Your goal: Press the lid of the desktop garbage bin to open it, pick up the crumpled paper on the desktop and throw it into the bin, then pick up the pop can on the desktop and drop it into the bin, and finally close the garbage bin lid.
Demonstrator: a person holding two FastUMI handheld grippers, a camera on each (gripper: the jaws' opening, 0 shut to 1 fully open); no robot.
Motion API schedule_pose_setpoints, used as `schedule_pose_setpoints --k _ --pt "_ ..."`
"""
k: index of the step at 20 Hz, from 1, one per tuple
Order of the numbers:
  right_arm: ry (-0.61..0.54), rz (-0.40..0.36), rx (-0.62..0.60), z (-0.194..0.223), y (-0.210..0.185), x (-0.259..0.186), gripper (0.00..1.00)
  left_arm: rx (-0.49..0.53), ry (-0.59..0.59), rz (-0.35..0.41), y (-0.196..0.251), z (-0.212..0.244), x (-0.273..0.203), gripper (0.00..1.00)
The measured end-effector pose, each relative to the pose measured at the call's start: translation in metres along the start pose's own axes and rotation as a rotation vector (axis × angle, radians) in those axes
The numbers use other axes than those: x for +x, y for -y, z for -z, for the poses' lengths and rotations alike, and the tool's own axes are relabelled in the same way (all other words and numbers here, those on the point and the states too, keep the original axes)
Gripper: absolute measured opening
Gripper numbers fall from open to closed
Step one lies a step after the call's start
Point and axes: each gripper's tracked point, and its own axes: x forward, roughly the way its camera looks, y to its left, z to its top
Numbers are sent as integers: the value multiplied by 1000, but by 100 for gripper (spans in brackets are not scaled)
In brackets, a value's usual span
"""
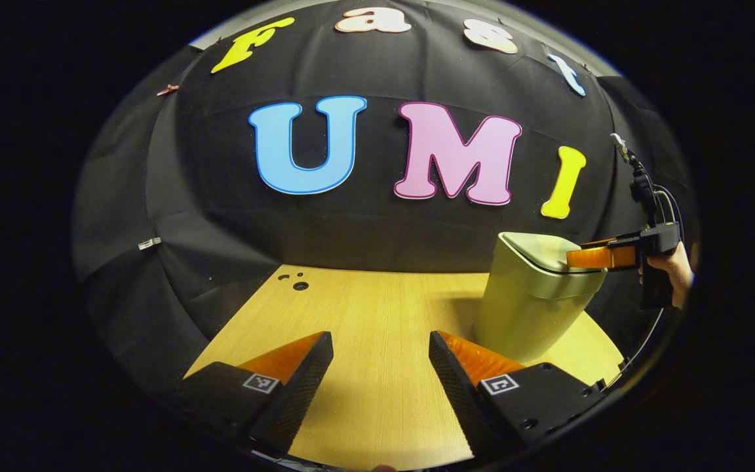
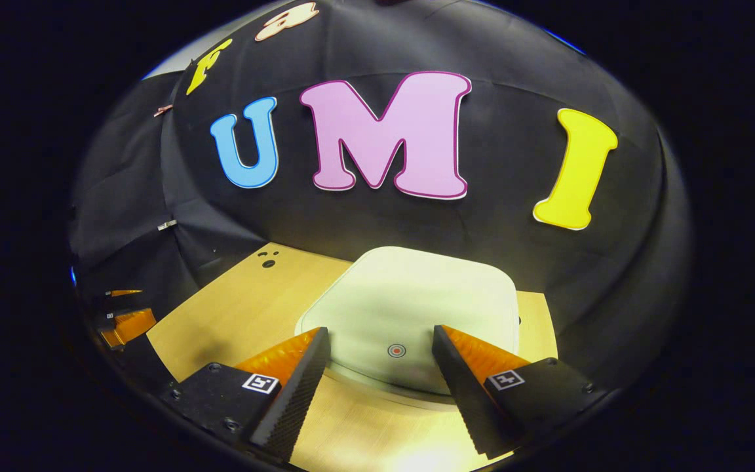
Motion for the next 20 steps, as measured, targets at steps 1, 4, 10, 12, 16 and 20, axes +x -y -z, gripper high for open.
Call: schedule_pose_setpoints --k 1,4,10,12,16,20 --pt "6 -1 -3 -2 0 0 99 0 -1 0 0 1 0 95" --pt "-18 -6 5 2 0 1 100 -6 -9 -5 -1 5 1 98" --pt "-17 -20 -45 12 -3 0 100 -26 -13 -3 2 6 4 96" --pt "-28 -41 -11 14 -2 1 100 -19 -8 0 2 4 4 95" --pt "0 -34 -25 5 -2 1 100 -19 -4 7 0 1 3 96" --pt "13 -7 -17 0 -5 -2 99 -3 4 13 -1 -1 1 95"
